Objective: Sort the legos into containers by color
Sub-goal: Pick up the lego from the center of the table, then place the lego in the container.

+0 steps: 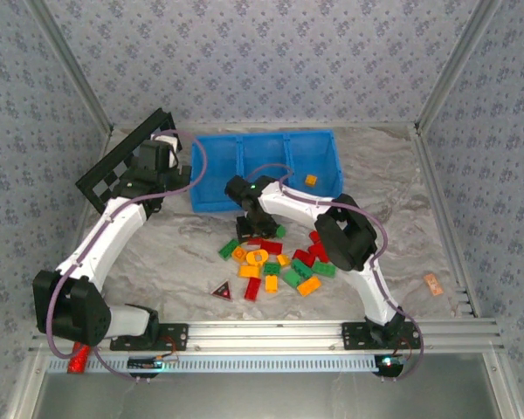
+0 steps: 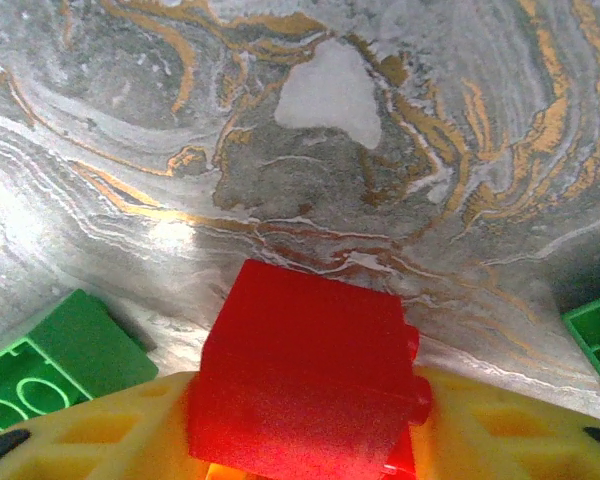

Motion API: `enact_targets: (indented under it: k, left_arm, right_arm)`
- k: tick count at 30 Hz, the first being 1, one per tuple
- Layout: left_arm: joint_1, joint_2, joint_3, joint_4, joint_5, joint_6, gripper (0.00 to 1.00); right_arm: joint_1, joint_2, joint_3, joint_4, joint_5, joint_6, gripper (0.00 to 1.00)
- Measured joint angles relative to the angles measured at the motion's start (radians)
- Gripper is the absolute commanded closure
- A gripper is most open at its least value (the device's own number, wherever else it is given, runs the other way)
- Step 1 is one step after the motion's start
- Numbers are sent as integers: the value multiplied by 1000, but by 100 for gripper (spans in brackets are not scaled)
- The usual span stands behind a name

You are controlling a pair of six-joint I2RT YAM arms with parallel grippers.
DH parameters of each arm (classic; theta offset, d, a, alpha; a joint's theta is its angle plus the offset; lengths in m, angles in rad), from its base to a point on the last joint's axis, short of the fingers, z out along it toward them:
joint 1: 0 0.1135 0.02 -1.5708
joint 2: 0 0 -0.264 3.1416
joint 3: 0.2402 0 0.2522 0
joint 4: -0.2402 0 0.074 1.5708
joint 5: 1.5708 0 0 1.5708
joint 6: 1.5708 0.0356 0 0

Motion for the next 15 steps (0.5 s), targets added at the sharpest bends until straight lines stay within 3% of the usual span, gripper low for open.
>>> enact_targets:
  k: [4,9,15]
  left_arm:
    - [0,0,0,3,0,4,1]
    - [0,0,-2,11,-7,12,1]
    - [0,0,-2,13,-15,18,1]
  right_arm:
    - [-1,0,5,-10,1,6,63]
    - [-16,0,29,-54,14,-12,64]
    - [-94,0,196,-133,105,-89,64]
